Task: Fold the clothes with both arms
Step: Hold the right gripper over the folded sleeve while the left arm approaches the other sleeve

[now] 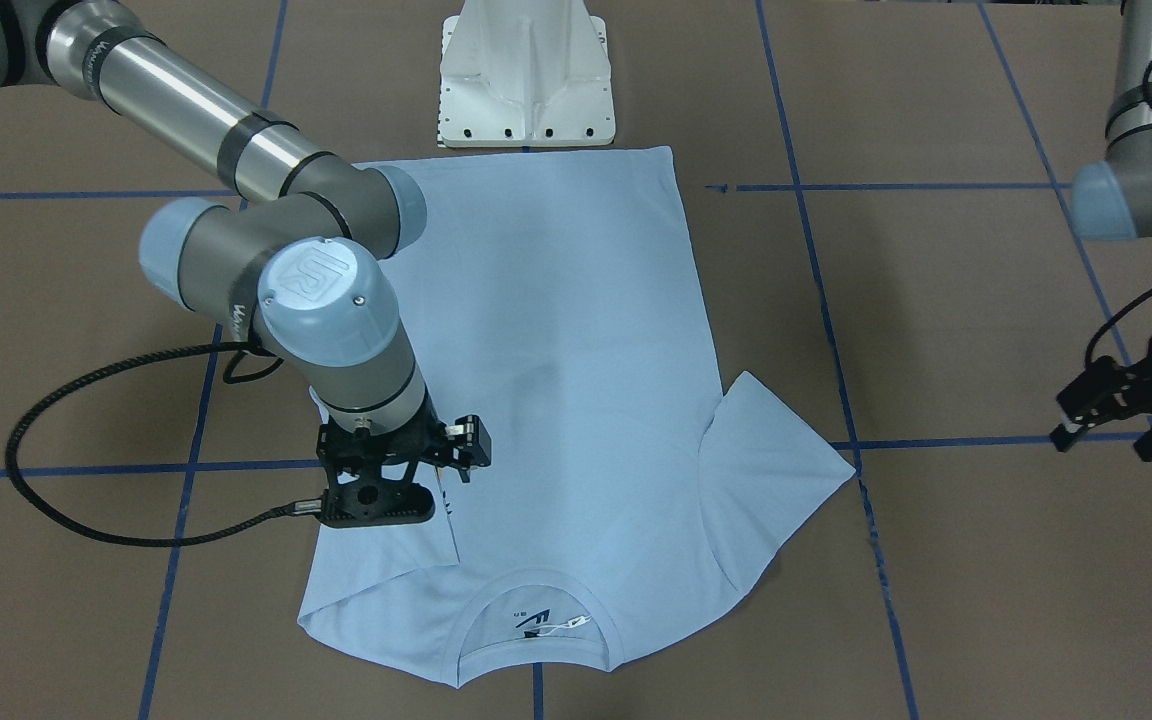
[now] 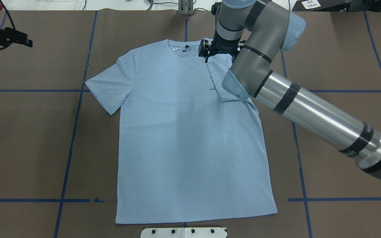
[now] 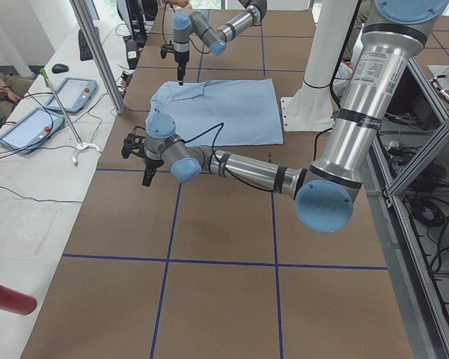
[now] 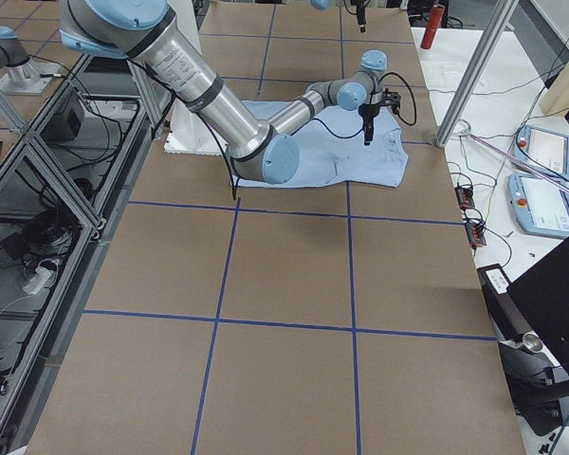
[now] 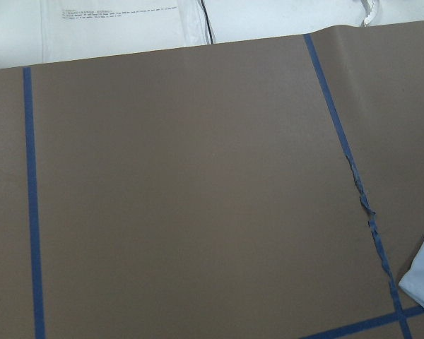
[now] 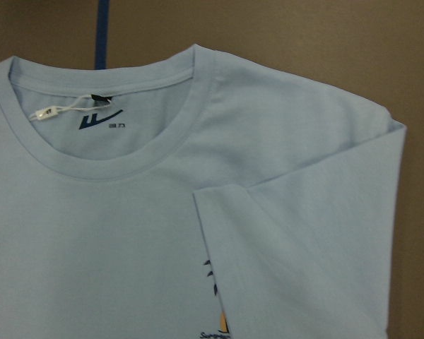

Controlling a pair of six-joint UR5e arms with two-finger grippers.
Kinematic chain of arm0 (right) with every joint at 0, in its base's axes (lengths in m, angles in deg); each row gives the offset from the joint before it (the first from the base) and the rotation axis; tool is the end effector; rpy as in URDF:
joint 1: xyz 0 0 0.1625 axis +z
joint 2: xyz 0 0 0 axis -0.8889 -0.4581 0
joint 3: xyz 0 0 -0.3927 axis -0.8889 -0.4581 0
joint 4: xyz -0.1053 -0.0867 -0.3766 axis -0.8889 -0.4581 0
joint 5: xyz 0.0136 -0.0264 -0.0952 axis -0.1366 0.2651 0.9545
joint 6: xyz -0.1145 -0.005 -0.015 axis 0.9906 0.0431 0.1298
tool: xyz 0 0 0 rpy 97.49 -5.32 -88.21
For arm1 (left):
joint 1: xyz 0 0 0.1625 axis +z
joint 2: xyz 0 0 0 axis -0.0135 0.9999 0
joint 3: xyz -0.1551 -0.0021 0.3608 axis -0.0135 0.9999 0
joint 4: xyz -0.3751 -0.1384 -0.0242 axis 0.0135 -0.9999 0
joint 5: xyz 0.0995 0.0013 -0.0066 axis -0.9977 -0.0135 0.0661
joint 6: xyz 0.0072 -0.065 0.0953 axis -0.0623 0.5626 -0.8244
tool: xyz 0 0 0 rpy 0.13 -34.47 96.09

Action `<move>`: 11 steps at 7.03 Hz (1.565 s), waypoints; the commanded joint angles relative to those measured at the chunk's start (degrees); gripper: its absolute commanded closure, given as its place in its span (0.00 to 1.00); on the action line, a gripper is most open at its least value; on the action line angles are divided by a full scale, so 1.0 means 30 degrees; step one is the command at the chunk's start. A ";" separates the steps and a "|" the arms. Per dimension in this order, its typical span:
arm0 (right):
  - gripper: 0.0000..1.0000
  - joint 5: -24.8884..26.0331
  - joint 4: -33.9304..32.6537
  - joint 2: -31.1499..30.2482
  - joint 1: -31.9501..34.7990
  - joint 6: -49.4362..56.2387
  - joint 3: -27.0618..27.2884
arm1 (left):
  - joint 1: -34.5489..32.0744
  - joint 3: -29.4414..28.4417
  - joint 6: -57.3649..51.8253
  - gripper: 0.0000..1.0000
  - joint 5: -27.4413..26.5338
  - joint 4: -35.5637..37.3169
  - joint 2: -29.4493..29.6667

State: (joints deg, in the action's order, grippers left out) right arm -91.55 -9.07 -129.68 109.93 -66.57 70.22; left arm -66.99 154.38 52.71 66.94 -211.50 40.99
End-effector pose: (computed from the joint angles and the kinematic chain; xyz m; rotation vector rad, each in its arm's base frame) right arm -0.4535 -0.6077 0.2146 0.0823 -0.8025 0.0597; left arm 0.1883 -0.6032 0.4446 0.3983 0.9264 -0.1055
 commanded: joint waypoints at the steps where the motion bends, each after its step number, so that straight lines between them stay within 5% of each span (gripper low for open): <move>1: 0.00 -0.0431 -0.4708 -0.2464 0.0759 0.0223 0.5401 | 0.4154 0.0103 0.5010 0.00 -0.3980 -0.0814 0.1000; 4: 0.00 -0.0432 -0.5199 -0.3176 0.0850 0.0255 0.6538 | 0.6778 -0.2318 0.7048 0.01 -0.7624 -0.0549 0.2757; 8: 0.00 -0.0373 -0.5139 -0.3207 0.0820 0.0020 0.6509 | 0.7044 -0.2651 0.6814 0.04 -0.8012 -0.0578 0.2500; 11: 0.00 -0.0373 -0.5110 -0.3177 0.0820 -0.0009 0.6509 | 0.7044 -0.2652 0.6843 0.22 -0.7954 -0.0549 0.2499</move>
State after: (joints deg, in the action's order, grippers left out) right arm -92.67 -24.41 -139.23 112.39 -66.59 89.75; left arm -45.87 146.46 73.23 43.06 -213.15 48.50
